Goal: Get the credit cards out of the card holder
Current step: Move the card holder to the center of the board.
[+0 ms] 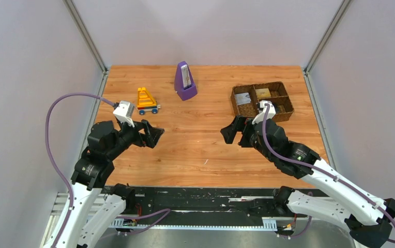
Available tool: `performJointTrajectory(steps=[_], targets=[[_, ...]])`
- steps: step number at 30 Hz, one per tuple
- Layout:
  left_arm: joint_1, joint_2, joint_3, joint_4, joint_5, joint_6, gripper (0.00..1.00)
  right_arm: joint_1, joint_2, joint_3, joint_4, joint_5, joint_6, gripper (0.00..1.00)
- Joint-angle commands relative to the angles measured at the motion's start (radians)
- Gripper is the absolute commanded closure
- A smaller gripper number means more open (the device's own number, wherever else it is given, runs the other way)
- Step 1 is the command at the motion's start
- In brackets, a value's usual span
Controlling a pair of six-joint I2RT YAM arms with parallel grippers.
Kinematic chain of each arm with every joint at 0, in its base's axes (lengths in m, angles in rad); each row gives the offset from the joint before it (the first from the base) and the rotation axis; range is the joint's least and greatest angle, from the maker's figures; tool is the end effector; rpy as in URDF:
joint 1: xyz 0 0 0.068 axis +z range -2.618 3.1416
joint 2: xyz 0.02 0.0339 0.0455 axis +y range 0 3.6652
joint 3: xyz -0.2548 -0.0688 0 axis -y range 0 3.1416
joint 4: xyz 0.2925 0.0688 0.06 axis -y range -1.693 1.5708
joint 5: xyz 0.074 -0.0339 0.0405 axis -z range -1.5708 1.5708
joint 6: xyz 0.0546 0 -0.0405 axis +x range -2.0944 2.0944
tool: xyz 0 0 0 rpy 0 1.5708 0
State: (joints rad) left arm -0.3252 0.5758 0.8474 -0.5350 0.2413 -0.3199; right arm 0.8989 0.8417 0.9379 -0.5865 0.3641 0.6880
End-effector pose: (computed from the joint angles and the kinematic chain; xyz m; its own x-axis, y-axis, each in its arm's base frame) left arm 0.1802 -0.0745 0.3554 -0.4005 -0.1872 -0.8970 0.4245 0.8296 -0.3627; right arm 0.1683 0.1804 0.3325 -0.5667 0.2408 -0.7880 -0.2278 0.8733 0.4306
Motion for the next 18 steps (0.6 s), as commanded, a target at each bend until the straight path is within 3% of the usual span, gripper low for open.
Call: performJointTrajectory(steps=[1, 11, 14, 18], targets=[[0.005, -0.008, 0.022, 0.02, -0.006, -0.001, 0.0, -0.002, -0.022, 0.029, 0.035, -0.004, 0.014, 0.0], [0.005, -0.002, 0.021, 0.009, -0.047, 0.005, 0.0, -0.002, -0.042, 0.014, 0.035, -0.013, 0.013, 0.0], [0.005, 0.018, 0.026, -0.015, -0.152, -0.004, 0.0, -0.002, -0.053, 0.011, 0.036, -0.016, 0.01, 0.0], [0.005, 0.118, 0.083, -0.11, -0.406, -0.042, 0.0, -0.002, -0.078, -0.014, 0.042, -0.008, -0.013, 0.0]])
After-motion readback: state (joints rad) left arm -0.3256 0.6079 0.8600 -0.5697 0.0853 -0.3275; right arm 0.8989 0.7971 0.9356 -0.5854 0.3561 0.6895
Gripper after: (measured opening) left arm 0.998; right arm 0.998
